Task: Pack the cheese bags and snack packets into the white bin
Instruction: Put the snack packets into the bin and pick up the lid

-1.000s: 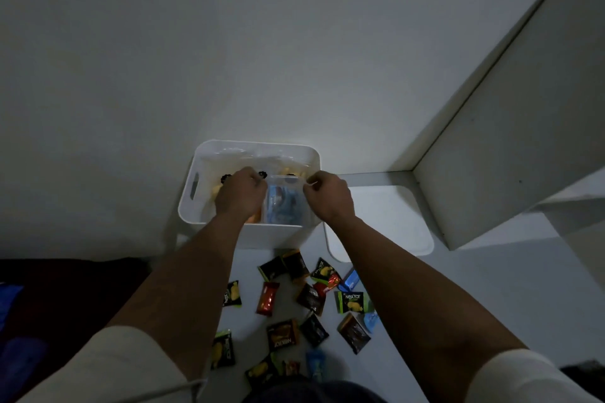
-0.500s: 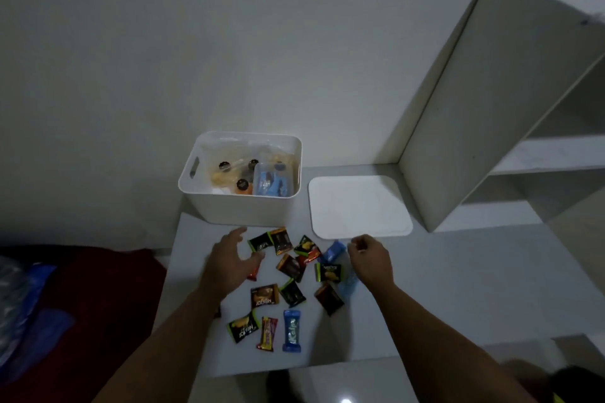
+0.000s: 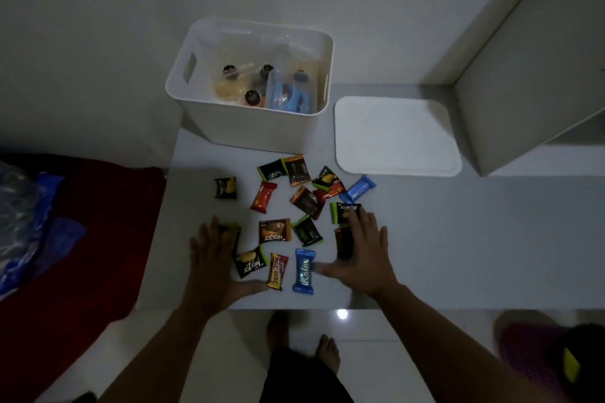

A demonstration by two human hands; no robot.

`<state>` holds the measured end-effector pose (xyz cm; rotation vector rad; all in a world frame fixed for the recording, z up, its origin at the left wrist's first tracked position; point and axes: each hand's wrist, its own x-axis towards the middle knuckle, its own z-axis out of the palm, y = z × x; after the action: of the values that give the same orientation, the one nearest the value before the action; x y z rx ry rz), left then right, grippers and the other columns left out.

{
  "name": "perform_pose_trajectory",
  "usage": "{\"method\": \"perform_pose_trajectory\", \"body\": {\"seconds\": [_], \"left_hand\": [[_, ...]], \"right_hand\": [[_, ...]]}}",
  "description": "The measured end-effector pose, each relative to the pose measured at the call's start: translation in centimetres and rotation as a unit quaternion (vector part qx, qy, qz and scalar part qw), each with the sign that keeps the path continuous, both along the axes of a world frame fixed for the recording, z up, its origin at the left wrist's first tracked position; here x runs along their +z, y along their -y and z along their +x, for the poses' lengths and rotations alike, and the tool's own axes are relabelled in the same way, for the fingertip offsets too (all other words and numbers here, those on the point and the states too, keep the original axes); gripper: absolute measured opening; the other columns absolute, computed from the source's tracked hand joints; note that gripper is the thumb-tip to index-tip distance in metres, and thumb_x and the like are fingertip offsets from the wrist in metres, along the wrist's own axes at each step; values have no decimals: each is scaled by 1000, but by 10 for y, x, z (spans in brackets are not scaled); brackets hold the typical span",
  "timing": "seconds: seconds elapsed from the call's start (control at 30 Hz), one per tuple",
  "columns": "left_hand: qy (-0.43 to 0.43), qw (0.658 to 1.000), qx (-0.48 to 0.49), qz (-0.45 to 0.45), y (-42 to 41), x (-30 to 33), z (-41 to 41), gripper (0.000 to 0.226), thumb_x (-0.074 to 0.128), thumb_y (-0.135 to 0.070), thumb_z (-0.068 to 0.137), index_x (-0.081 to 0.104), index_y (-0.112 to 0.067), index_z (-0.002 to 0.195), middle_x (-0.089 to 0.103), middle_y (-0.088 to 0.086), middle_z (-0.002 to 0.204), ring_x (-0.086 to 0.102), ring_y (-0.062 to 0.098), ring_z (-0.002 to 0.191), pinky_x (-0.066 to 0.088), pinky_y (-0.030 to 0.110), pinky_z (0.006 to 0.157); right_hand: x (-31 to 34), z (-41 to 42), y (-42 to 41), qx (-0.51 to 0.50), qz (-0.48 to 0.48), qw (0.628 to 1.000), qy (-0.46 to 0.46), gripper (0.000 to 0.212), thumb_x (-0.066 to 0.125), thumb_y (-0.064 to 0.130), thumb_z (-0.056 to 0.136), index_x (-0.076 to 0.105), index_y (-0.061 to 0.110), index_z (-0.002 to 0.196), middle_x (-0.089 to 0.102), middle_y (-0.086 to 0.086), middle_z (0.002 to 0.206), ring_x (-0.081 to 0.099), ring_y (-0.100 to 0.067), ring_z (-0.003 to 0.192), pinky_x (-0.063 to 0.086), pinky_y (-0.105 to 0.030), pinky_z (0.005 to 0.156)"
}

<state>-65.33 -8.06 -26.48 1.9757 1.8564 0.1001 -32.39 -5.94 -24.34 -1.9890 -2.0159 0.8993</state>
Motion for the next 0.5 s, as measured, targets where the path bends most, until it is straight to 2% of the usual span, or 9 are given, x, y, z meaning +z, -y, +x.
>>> {"method": "perform_pose_trajectory", "body": {"seconds": [0.07, 0.2, 0.33, 0.43, 0.5], "left_hand": [[-6, 998, -46, 31, -2, -2, 6, 150, 57, -101, 48, 10, -18, 164, -12, 14, 170, -10, 42, 156, -2, 65, 121], [-23, 991, -126, 48, -17, -1, 22, 140, 52, -101, 58, 12, -18, 164, -8, 17, 170, -7, 44, 156, 5, 70, 121], [-26, 978, -188, 87, -35, -8, 29, 110, 47, -90, 78, 23, -22, 162, 5, 14, 171, 2, 40, 157, 17, 67, 120], [-16, 973, -192, 127, -42, -13, 29, 88, 48, -77, 90, 39, -20, 156, 28, 11, 166, 21, 36, 154, 22, 62, 119], [-4, 971, -187, 147, -45, -15, 29, 80, 50, -72, 91, 49, -17, 149, 42, 11, 157, 35, 36, 147, 24, 60, 118]], "right_hand": [[-10, -12, 6, 57, 17, 998, 28, 153, 57, 103, 47, -16, 30, 160, -21, -6, 169, -21, -31, 155, -9, -66, 121], [-17, -36, 2, 133, 54, 986, 82, 147, 53, 105, 49, -10, 34, 161, -20, -10, 169, -25, -35, 154, -6, -72, 118], [-28, -57, -9, 160, 102, 977, 101, 123, 46, 101, 64, 12, 35, 162, -3, -14, 171, -10, -43, 155, 3, -76, 116], [-32, -61, -17, 152, 133, 974, 104, 95, 46, 88, 80, 35, 34, 157, 21, -15, 167, 8, -44, 156, 13, -75, 116], [-34, -61, -21, 140, 149, 973, 108, 86, 51, 82, 82, 45, 30, 150, 35, -14, 161, 21, -43, 153, 21, -72, 114]]}}
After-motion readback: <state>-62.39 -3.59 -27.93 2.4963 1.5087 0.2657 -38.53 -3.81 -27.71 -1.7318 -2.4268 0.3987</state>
